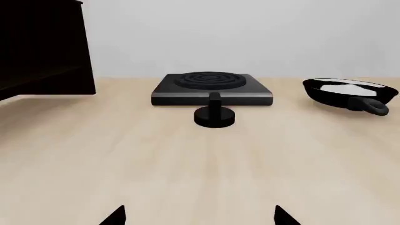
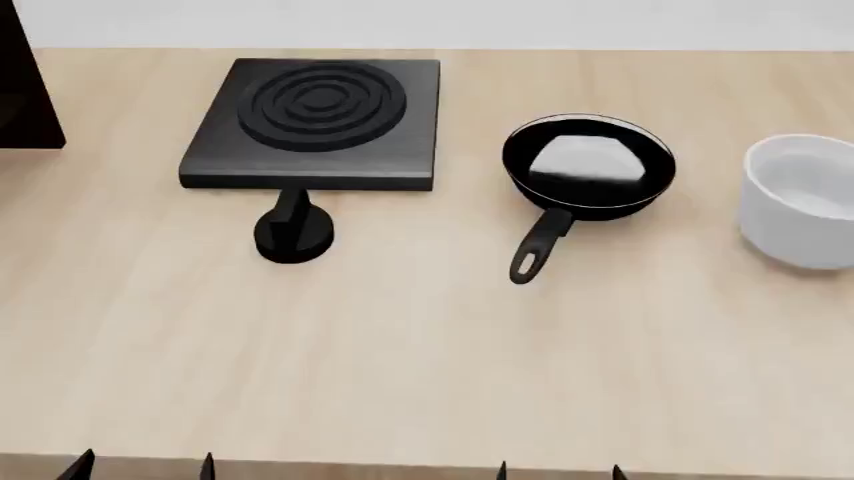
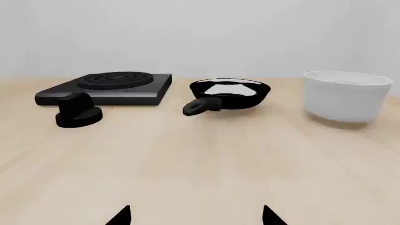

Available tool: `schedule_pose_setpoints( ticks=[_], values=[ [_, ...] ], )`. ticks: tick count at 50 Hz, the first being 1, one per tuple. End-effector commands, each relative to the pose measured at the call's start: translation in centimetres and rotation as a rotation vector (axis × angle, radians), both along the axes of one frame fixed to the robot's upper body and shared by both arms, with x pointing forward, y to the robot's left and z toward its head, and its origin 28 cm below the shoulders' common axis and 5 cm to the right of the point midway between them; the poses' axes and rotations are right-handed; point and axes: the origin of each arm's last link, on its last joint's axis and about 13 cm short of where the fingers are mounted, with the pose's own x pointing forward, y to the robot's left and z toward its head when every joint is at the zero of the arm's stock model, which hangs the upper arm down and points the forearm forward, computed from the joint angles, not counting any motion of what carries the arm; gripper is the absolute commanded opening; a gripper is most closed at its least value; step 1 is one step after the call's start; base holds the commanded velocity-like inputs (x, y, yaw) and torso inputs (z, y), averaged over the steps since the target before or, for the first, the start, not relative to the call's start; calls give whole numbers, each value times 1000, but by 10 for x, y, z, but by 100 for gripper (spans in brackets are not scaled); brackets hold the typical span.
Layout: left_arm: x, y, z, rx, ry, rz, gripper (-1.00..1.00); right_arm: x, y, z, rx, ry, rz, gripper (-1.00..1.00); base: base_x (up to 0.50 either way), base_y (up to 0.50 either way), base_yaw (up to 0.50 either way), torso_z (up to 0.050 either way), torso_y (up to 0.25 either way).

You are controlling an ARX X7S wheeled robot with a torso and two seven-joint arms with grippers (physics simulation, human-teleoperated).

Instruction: Put the frying pan under the cabinet shelf.

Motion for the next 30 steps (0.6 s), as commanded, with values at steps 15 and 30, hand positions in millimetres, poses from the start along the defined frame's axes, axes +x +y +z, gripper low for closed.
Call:
schedule_pose_setpoints(
  ticks=[15,30],
  values=[
    [-5,1,4,-12,-13,20,100,1,1,1,-32,-21,5,100,0,0,0,0,0],
    [-7,0,4,1,-37,9,100,0,2,2,-52,-38,20,100,0,0,0,44,0]
  ],
)
